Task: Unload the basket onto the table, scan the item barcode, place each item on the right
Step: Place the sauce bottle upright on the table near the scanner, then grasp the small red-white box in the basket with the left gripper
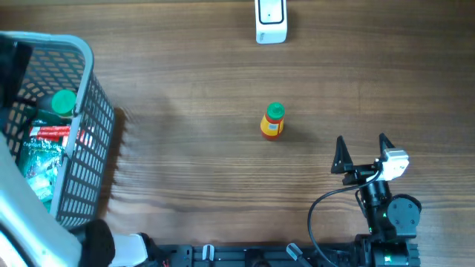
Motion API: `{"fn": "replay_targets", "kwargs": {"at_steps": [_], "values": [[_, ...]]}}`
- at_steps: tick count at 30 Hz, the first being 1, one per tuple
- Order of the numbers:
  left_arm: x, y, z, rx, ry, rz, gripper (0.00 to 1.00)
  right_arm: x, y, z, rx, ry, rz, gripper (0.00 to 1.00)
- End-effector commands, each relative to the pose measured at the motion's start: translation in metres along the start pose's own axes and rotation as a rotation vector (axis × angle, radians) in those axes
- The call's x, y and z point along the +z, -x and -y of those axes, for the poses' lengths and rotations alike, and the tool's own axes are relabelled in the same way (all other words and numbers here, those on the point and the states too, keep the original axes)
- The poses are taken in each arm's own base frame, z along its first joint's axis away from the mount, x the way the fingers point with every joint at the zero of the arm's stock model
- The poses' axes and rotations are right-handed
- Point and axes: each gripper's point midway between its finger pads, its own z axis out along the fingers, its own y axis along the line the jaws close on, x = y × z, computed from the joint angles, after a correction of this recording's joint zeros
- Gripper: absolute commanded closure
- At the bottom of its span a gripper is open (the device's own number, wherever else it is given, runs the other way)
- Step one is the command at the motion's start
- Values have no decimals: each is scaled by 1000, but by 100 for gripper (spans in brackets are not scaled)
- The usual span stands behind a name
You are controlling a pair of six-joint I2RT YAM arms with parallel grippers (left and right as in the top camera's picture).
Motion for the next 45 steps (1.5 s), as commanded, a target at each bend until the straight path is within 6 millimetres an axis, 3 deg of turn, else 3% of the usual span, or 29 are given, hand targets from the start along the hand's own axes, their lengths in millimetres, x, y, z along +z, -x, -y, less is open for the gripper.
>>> {"fn": "replay_targets", "kwargs": {"at_steps": [1,4,5,6,8,9,13,15,18,19,20,22,28,30,34,37,39,42,45], "values": [[61,-14,-63,-171,268,-129,0,0,2,-3,-20,14,10,0],[108,-31,-96,-293,311,-282,0,0,2,-3,-20,14,10,0],[137,-44,-108,-321,270,-377,0,0,2,-3,-20,14,10,0],[147,-49,-112,-325,258,-403,2,0,2,-3,-20,14,9,0],[173,-70,-127,-334,279,-455,15,0,2,-3,-20,14,10,0],[192,-87,-136,-331,293,-477,28,0,2,-3,-20,14,10,0],[233,-132,-146,-297,288,-515,41,0,2,-3,-20,14,10,0],[242,-141,-148,-288,282,-513,43,0,2,-3,-20,14,10,0],[251,-144,-148,-288,264,-493,64,0,2,-3,-20,14,10,0],[253,-144,-147,-288,261,-492,65,0,2,-3,-20,14,10,0],[253,-145,-148,-288,262,-490,65,0,2,-3,-20,14,10,0],[256,-144,-147,-287,257,-485,48,0,2,-3,-20,14,10,0],[276,-152,-140,-261,251,-497,47,0,2,-3,-20,14,10,0],[286,-163,-139,-241,265,-527,53,0,2,-3,-20,14,10,0],[303,-173,-142,-234,284,-551,55,0,2,-3,-20,14,10,0],[308,-174,-142,-234,283,-551,73,0,2,-3,-21,14,10,0],[308,-175,-142,-232,287,-556,96,0,2,-3,-20,14,10,0],[303,-177,-143,-231,294,-565,96,0,2,-3,-20,14,9,0],[284,-164,-135,-227,274,-543,96,0,2,-3,-20,14,10,0]]}}
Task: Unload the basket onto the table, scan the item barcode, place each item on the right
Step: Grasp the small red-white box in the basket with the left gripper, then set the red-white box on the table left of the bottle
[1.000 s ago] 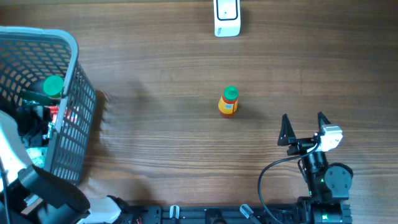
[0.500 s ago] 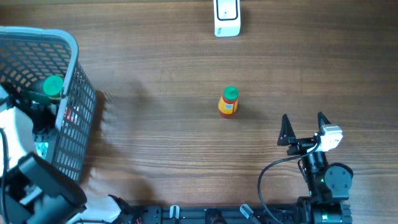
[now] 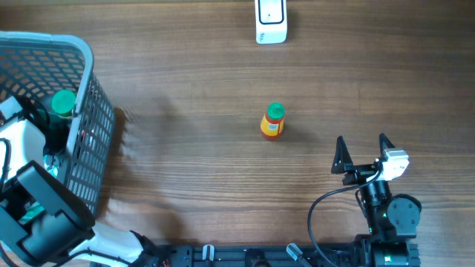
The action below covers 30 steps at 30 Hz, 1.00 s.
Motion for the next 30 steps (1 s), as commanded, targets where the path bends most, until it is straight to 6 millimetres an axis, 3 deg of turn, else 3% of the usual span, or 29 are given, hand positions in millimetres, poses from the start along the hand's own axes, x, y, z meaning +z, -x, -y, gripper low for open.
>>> {"fn": "replay_targets", "kwargs": {"at_steps": [1,4,10,13,16,19,22,26,27,30], "values": [[-35,0,3,16,-24,43,96,0,2,-3,-21,14,9,0],[-98,1,15,33,-137,152,96,0,2,-3,-20,14,9,0],[-197,-17,19,72,-393,346,96,0,2,-3,-20,14,9,0],[-235,-29,15,75,-498,428,96,0,2,-3,-20,14,9,0],[-283,-57,25,145,-716,452,96,0,2,-3,-20,14,9,0],[-326,-104,39,302,-952,400,96,0,2,-3,-20,14,9,0],[-332,-144,46,444,-1017,321,96,0,2,-3,-20,14,9,0],[-313,-219,62,818,-1020,171,96,0,2,-3,-20,14,9,0],[-299,-241,64,910,-984,116,96,0,2,-3,-20,14,9,0],[-257,-278,65,1051,-826,42,96,0,2,-3,-20,14,9,0]]}}
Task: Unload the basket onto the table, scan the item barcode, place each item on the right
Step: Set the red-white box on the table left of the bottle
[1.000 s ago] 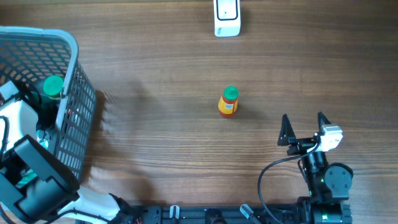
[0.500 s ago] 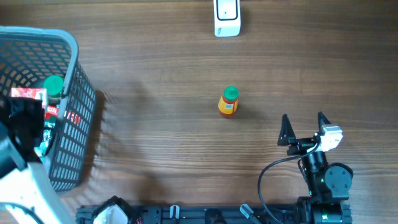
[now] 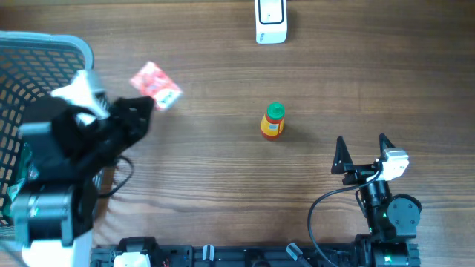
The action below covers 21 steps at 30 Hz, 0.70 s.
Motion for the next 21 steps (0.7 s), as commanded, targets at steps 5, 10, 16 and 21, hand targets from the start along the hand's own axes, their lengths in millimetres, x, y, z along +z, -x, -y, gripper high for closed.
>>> {"fn": "replay_targets", "kwargs": {"at_steps": [5,10,16,21], "values": [[109,-104,-19,406,210,-436,96,0,2,-3,-20,14,9,0],[183,-151,-71,444,383,-629,96,0,2,-3,-20,14,9,0],[188,-158,-129,480,637,-685,53,0,2,-3,-20,14,9,0],[173,-170,-152,137,830,-588,0,0,2,-3,-21,14,9,0]]}}
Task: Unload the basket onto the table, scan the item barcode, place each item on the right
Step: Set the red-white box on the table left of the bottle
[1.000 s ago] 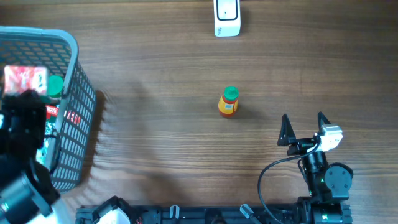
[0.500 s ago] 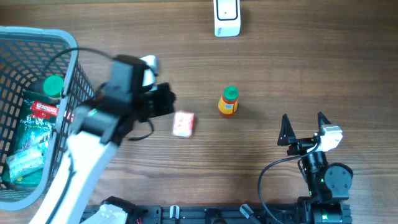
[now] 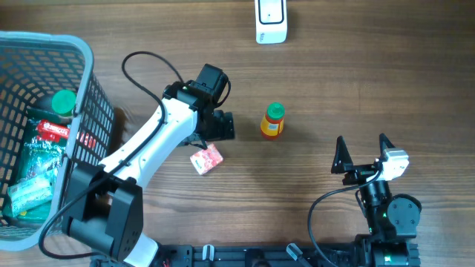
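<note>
A small red and white packet [image 3: 206, 159] shows on the table left of centre, just below the dark head of my left gripper [image 3: 217, 130]. Whether the fingers touch it or are open is hidden from above. The left arm reaches in from the lower left. An orange bottle with a green cap [image 3: 272, 122] stands upright at the table's middle, right of that gripper. The white scanner [image 3: 271, 22] sits at the far edge. My right gripper [image 3: 363, 150] rests near the front right, open, with nothing between its fingers.
A grey wire basket [image 3: 82, 89] fills the left side. It holds a green-capped bottle [image 3: 62, 102] and several packets [image 3: 33, 163]. The left arm's cable [image 3: 141, 63] loops over the table beside the basket.
The left arm has moved right from beside the basket to the table's middle. The red packet, then near the basket's far corner, is now lower and further right, close to the orange bottle.
The left arm was first at the basket's left edge, then over the basket. Then it was beside the basket with the red packet outside it. Now the packet lies near the table's middle below the left gripper. The right arm and orange bottle have stayed put.
</note>
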Motion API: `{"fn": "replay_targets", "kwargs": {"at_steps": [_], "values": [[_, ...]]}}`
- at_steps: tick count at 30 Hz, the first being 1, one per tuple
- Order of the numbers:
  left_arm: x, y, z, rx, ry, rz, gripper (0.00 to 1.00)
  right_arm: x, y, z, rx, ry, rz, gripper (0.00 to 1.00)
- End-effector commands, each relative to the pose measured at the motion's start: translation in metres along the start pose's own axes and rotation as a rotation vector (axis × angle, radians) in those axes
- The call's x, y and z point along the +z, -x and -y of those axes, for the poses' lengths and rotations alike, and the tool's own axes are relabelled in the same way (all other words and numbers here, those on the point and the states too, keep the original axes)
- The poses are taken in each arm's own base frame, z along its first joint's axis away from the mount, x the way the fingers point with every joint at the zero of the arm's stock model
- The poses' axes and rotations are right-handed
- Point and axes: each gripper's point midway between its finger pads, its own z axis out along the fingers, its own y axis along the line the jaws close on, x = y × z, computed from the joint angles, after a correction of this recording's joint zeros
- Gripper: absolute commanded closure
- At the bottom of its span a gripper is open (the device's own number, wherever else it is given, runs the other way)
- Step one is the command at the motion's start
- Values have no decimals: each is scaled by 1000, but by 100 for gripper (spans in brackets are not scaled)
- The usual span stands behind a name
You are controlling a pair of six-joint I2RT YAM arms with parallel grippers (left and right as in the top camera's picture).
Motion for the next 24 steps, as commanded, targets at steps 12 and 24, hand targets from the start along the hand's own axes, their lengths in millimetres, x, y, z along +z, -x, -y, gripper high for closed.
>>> {"fn": "replay_targets", "kwargs": {"at_steps": [12,24], "values": [[57,-43,-22,-551,45,-74,0,0,2,-3,-20,14,9,0],[63,-14,10,-542,-104,-4,50,0,2,-3,-20,14,9,0]]}}
